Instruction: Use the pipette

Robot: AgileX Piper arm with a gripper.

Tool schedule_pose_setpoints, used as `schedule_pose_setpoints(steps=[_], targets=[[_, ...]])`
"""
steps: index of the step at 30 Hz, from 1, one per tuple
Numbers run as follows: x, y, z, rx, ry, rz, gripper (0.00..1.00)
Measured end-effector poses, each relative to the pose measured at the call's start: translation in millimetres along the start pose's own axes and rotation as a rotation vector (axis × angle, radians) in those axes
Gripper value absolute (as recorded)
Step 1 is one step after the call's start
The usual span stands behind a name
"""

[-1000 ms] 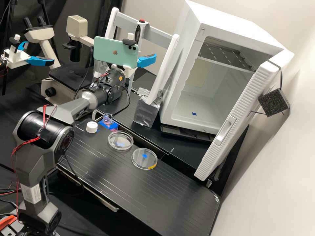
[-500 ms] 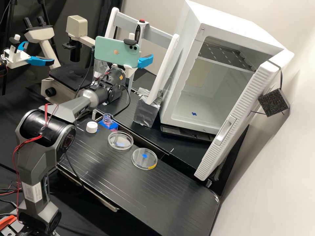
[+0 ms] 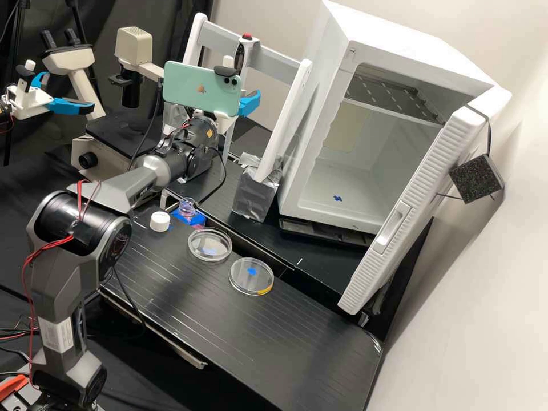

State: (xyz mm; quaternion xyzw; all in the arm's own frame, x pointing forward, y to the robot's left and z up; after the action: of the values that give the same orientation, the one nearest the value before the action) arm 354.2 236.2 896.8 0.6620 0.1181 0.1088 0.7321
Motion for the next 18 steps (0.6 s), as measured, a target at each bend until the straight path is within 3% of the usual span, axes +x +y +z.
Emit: schedule_pose_setpoints(steps=[18], targets=[[1.3, -2.0, 1.6, 0.0, -0.004, -0.005, 0.0]])
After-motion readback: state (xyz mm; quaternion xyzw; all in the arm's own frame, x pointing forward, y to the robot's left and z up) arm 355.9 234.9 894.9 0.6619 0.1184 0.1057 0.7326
